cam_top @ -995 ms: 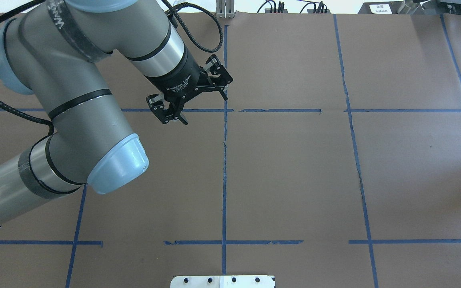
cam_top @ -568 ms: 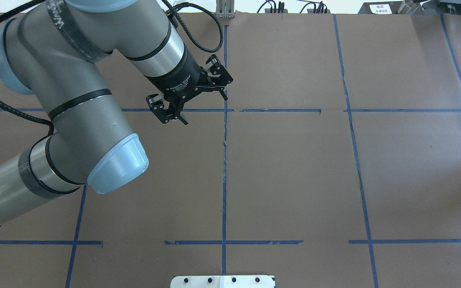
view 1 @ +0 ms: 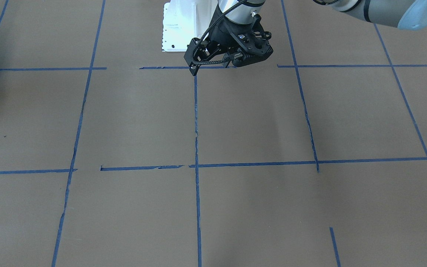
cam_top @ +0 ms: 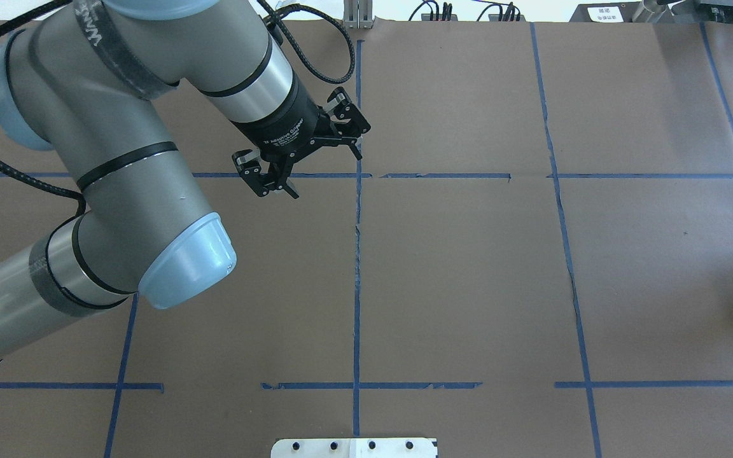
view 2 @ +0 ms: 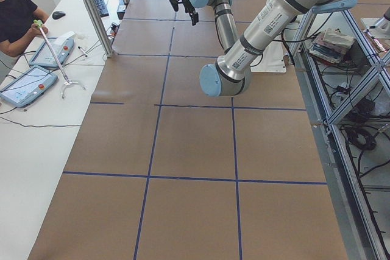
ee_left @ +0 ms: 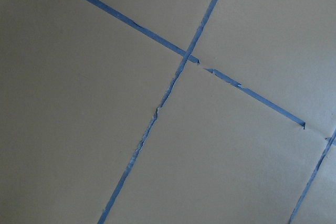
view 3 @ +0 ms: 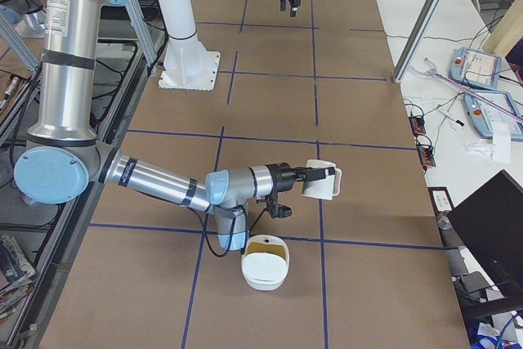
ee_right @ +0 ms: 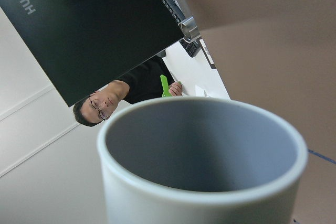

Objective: Left arm hands cup to right arm to dump lemon

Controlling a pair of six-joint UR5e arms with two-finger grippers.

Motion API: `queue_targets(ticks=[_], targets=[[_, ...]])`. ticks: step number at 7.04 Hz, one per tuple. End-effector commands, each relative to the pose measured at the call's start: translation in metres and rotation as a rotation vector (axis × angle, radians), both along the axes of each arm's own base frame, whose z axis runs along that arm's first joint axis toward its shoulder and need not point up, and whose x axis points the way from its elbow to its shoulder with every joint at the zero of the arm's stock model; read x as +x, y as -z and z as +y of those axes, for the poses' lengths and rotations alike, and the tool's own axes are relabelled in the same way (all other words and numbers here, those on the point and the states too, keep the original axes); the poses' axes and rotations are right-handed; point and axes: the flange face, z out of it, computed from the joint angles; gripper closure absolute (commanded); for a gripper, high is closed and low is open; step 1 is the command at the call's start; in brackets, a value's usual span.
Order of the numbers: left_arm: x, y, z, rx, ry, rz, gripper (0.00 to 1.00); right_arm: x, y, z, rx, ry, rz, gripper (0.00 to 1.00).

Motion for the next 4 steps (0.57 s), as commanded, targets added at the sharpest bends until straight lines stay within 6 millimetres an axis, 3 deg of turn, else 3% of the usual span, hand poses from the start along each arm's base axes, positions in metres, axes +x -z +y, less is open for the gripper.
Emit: queue_targets(ticks=[1,2,3,4], targets=[[-0.001,0.000,0.000,-0.001,0.002,0.000,0.00,-0.091,0.035,-0.052,0.035,-0.015,0.176,0.82],[-0.001,0.001,0.000,-0.002,0.003,0.001,0.00,-0.131,0.059,-0.069,0.080,-0.009,0.309,0.82],[-0.003,0.002,0.001,-0.002,0.006,0.004,0.00,-0.164,0.108,-0.089,0.140,0.021,0.534,0.82],[-0.002,0.003,0.001,-0.002,0.013,0.002,0.00,-0.192,0.147,-0.085,0.248,0.050,0.786,0.82]])
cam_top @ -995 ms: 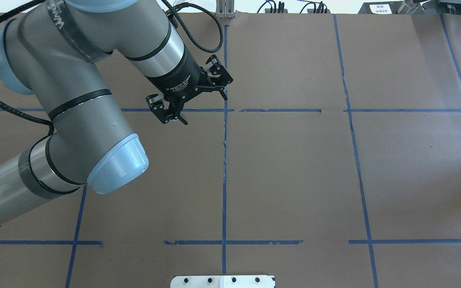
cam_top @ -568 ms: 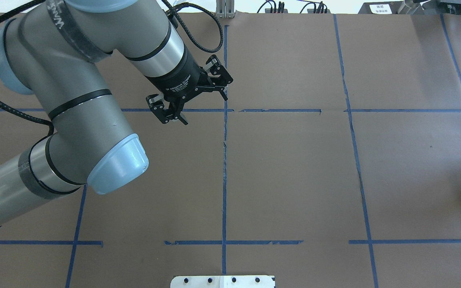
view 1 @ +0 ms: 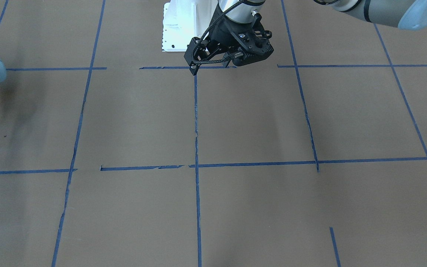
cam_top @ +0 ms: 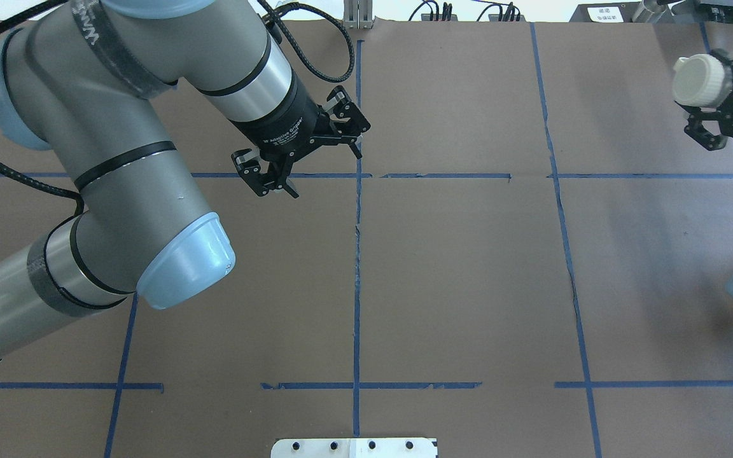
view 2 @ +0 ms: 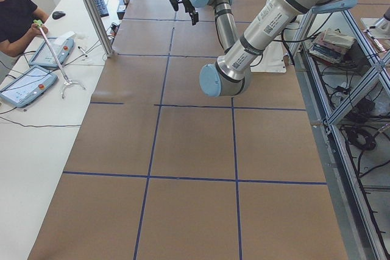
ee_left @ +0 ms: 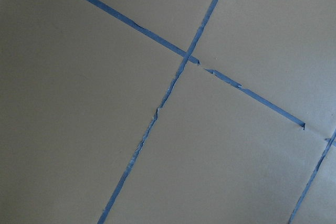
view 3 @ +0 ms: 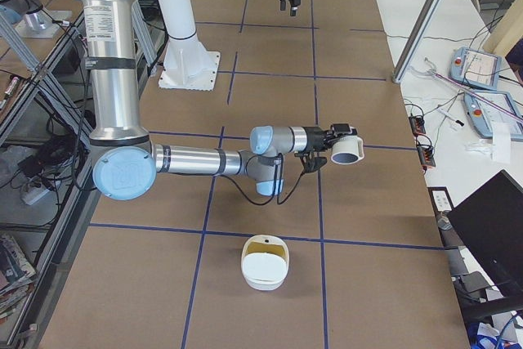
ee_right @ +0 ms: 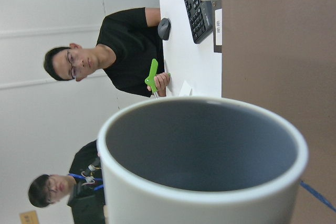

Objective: Left arm hands cup to right arm to dump lemon

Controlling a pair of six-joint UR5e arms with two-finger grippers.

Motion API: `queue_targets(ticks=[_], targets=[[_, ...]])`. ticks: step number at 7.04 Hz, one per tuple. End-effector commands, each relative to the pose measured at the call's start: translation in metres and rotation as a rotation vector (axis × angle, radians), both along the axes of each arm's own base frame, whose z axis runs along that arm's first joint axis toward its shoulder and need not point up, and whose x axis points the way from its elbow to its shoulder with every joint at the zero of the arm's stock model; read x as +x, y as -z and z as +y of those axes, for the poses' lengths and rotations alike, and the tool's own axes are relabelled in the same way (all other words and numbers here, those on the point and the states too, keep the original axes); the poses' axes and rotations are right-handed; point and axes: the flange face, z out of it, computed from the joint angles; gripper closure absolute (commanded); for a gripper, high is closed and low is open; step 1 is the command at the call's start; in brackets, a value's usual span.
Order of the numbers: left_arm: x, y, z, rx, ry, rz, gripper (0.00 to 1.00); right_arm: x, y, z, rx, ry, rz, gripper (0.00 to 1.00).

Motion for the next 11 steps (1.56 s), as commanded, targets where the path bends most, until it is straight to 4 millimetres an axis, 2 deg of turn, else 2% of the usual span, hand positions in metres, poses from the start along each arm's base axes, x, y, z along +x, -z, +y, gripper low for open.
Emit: queue_targets(ticks=[1,3,4,5,6,7,8,9,11], targets=[[-0.002,0.005,-0.003,0.023,0.039,-0.007,0.00,-0.074,0.073,0.016,0.232,0.053,0.561,0.80],[0.001,0.015,0.001,0.041,0.034,0.009,0.00,-0.149,0.080,0.058,0.432,0.054,1.071,0.80],[0.007,0.017,0.005,0.049,0.021,0.013,0.00,-0.196,0.110,0.077,0.499,0.045,1.279,0.80],[0.011,0.025,0.003,0.068,0.017,0.031,0.00,-0.255,0.146,0.104,0.501,0.025,1.389,0.80],[0.024,0.026,0.009,0.092,-0.001,0.021,0.00,-0.298,0.182,0.126,0.480,0.020,1.527,0.81],[0.040,0.034,0.009,0.133,0.015,-0.001,0.00,-0.324,0.238,0.165,0.502,0.037,1.594,0.81],[0.046,0.038,0.012,0.163,0.013,-0.008,0.00,-0.330,0.246,0.172,0.496,0.069,1.676,0.80],[0.048,0.038,0.012,0.190,-0.003,-0.011,0.00,-0.346,0.250,0.192,0.497,0.058,1.745,0.80],[0.068,0.034,0.033,0.203,-0.056,-0.012,0.00,-0.358,0.254,0.215,0.522,0.025,1.853,0.80]])
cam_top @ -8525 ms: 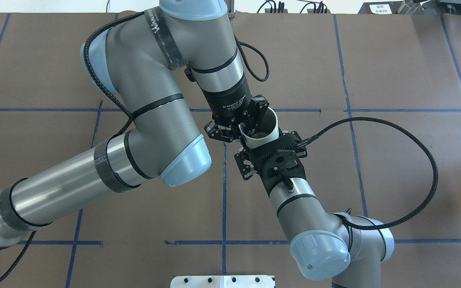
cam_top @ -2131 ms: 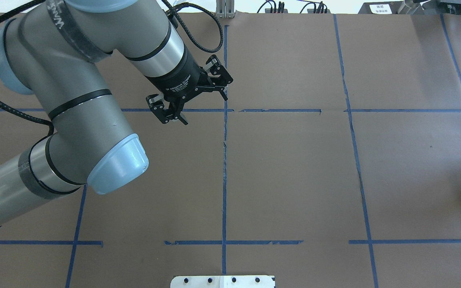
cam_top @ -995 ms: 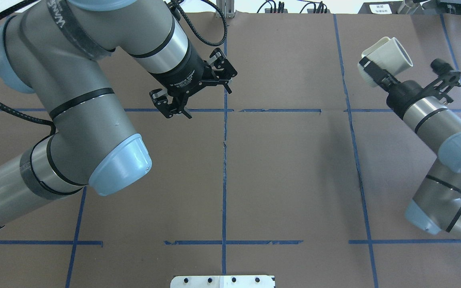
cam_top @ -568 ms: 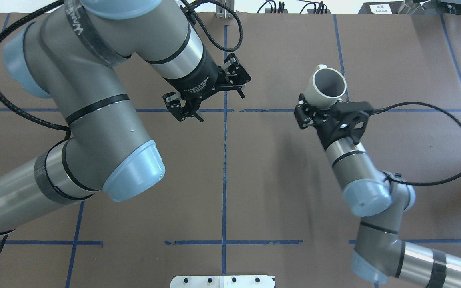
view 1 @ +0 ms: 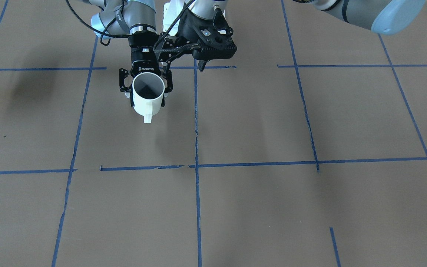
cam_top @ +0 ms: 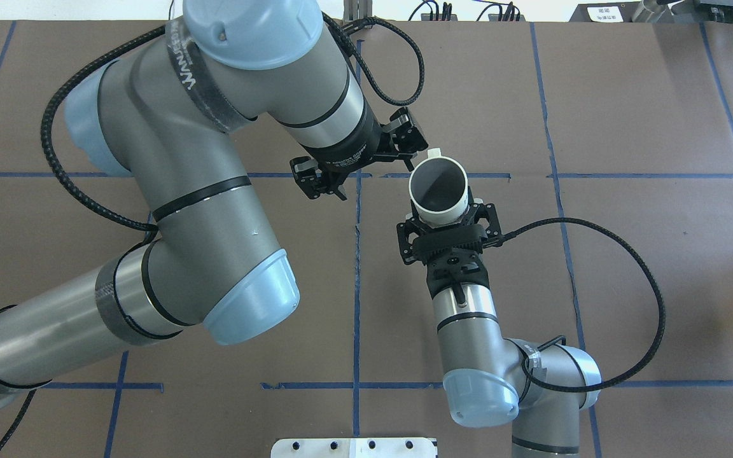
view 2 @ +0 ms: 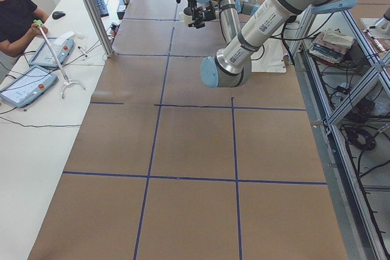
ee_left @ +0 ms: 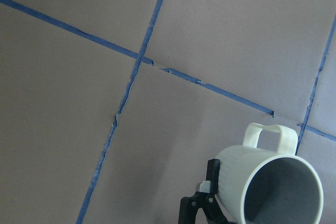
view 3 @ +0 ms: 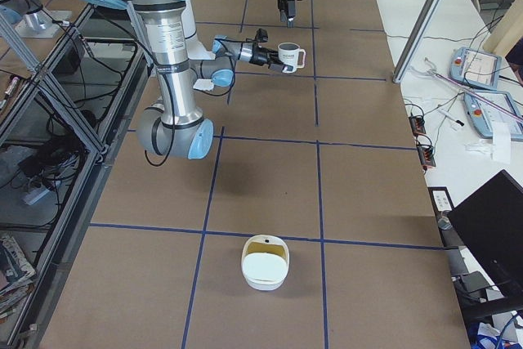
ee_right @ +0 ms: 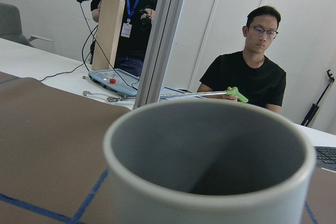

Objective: Left arm hands cup to right arm to dump lemon

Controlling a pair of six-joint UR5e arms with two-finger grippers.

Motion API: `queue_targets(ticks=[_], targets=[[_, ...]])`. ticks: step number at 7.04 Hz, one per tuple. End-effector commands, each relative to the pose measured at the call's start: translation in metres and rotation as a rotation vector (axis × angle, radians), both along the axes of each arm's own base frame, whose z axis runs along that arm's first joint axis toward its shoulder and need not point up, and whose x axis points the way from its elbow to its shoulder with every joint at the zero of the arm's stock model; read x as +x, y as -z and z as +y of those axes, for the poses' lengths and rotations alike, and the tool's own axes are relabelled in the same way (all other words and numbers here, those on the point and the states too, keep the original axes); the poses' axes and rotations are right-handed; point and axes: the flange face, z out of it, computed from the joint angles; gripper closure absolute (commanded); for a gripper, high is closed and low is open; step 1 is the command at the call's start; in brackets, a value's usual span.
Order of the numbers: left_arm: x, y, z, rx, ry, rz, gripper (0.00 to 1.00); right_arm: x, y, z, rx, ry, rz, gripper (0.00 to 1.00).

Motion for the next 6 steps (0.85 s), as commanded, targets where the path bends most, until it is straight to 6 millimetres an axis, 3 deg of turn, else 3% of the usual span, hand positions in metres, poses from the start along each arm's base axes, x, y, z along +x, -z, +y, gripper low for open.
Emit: queue_targets(ticks=[1,3,5,6], targets=[[0.023,-0.003,0.024,0.007,-0.057,-0.005,0.02,-0.007,0.006,0.014,0.029,-0.010,0.051,0.77],[0.026,-0.005,0.026,0.022,-0.066,0.003,0.08,-0.001,0.016,0.019,0.035,-0.003,0.034,0.70],[0.029,-0.005,0.028,0.025,-0.072,0.011,0.17,0.000,0.041,0.026,0.041,0.010,-0.016,0.70],[0.032,-0.005,0.025,0.032,-0.070,0.020,0.23,-0.001,0.043,0.031,0.041,0.019,-0.025,0.69]])
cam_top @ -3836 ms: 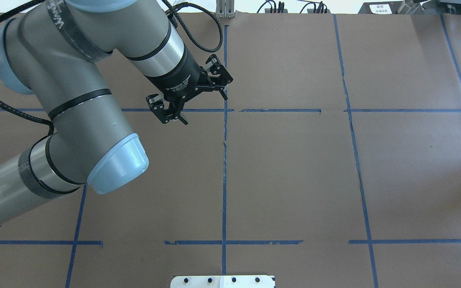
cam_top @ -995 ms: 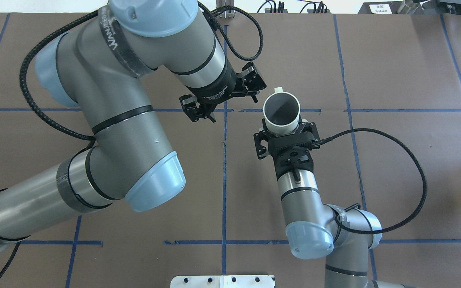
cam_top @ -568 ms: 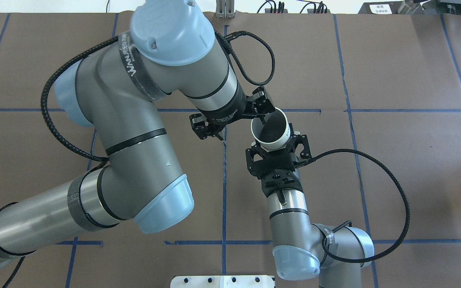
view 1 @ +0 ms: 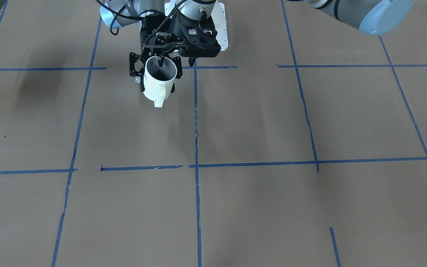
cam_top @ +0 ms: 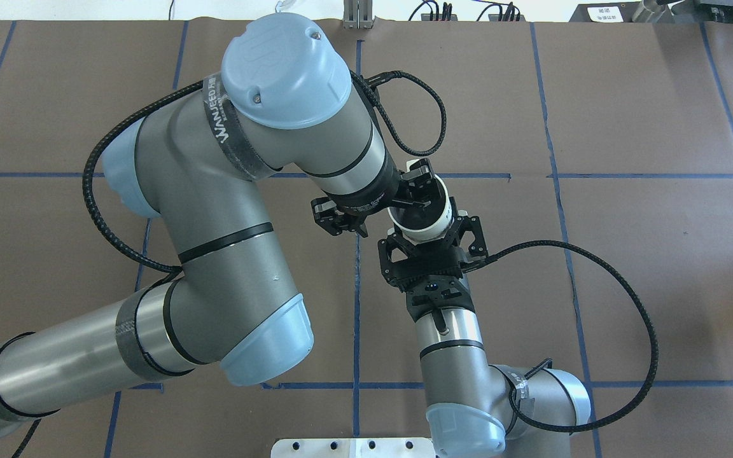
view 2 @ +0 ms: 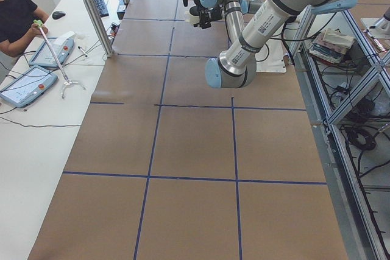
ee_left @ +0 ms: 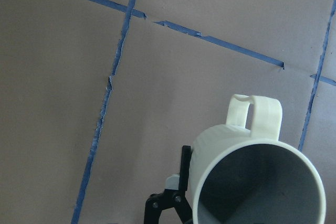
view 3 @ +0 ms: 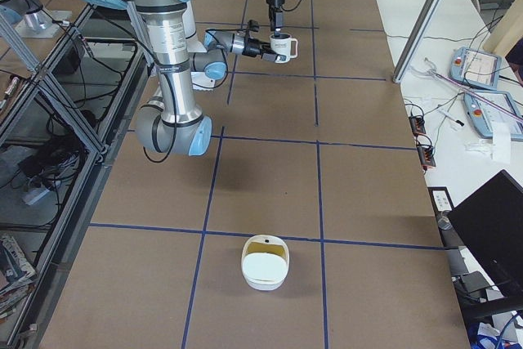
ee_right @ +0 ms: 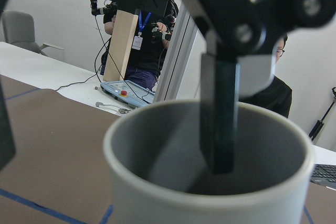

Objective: Left arm hands cup to right arm to dump lemon

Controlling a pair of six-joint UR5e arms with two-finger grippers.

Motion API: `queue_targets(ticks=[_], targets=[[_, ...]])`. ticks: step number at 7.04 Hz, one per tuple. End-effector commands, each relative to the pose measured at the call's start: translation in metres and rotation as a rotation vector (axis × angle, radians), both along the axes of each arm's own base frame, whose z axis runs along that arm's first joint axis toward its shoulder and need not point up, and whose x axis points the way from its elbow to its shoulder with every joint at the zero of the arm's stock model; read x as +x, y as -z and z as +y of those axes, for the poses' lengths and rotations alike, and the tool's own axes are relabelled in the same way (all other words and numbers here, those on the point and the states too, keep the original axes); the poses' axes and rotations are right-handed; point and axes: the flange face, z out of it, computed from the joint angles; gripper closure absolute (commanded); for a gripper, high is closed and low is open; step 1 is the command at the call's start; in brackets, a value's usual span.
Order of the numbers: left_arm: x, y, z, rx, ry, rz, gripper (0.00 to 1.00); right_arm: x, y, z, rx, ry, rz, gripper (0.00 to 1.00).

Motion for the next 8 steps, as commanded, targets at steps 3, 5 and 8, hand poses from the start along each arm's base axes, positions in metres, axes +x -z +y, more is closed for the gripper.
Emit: queue_targets(ticks=[3,5,8], targets=[[0.001,-0.001,-0.001,0.010,0.001,0.012,0.31,0.004,0.012,0.014,0.004,0.023,-0.033,0.68],[-0.001,-0.009,0.000,0.007,0.003,0.005,0.61,0.004,0.007,0.014,0.005,0.018,-0.019,0.64],[-0.001,-0.015,-0.005,0.012,0.048,-0.017,1.00,0.000,0.005,0.020,0.006,0.027,-0.016,0.01]])
